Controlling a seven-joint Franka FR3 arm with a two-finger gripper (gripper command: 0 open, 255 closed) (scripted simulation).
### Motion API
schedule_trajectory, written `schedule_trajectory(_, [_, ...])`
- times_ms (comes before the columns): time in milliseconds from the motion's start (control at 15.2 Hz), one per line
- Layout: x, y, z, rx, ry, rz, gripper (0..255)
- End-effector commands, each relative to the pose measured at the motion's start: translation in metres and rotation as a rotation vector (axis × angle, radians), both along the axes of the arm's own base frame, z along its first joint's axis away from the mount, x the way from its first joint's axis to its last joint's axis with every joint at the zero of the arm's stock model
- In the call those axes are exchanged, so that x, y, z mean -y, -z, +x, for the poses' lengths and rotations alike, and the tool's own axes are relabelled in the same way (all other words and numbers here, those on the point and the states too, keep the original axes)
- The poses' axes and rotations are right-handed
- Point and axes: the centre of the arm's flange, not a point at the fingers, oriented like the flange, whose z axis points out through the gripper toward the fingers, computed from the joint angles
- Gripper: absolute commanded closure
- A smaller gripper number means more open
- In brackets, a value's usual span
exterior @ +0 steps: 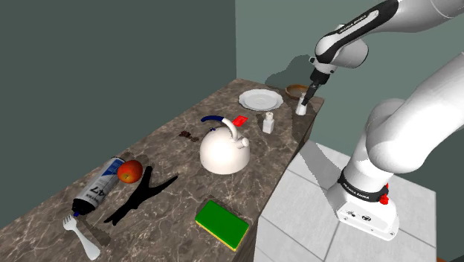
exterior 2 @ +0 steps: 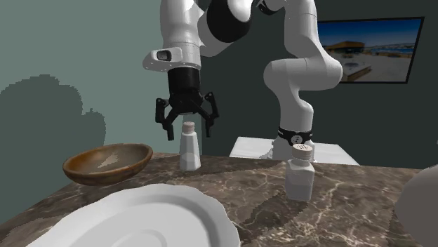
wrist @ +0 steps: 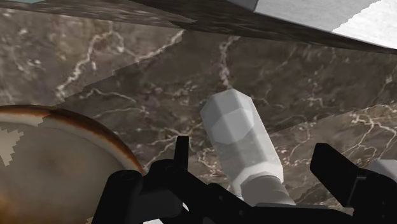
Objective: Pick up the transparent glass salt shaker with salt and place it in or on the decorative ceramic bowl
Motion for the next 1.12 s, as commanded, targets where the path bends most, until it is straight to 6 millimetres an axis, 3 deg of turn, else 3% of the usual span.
schedule_trajectory(0, [0.0,0.0,0.0,0.0,0.0,0.0,0])
schedule_trajectory(66, [0.0,0.0,0.0,0.0,0.0,0.0,0])
schedule_trajectory(132, [0.0,0.0,0.0,0.0,0.0,0.0,255])
schedule_trajectory(726, [0.0,0.0,0.0,0.0,0.0,0.0,255])
schedule_trajectory(1056, [0.0,-0.026,0.0,0.0,0.0,0.0,255])
